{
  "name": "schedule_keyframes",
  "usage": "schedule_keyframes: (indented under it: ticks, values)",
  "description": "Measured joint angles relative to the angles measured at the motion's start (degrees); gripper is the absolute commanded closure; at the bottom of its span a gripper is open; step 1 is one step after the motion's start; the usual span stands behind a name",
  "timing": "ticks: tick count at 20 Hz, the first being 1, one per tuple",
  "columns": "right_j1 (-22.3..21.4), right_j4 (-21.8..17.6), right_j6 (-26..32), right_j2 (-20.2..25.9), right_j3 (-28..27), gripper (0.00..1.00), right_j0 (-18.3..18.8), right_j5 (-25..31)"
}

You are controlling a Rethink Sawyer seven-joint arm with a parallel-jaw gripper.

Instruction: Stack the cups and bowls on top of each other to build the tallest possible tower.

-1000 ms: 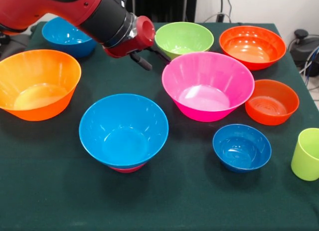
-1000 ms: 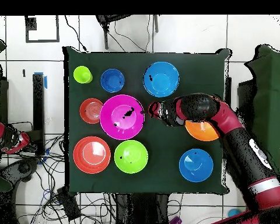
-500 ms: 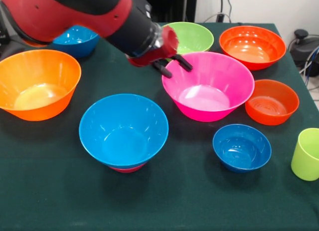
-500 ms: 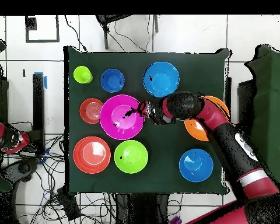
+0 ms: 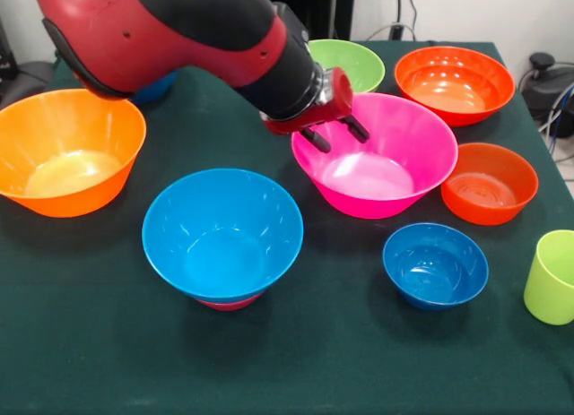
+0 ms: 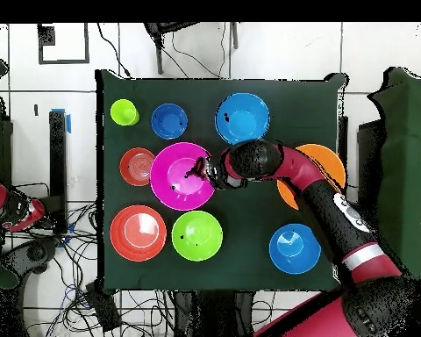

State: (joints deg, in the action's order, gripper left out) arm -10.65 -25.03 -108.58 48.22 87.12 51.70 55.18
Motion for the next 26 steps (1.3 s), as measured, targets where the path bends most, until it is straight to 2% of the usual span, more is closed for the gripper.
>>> schedule_keyframes:
  ticks: [9, 26]
  values:
    - [-0.1, -1.0, 0.0, -2.3, -0.2, 0.0, -0.8, 0.0]
    - [-0.2, -0.7, 0.0, -2.5, -0.3, 0.0, -0.8, 0.0]
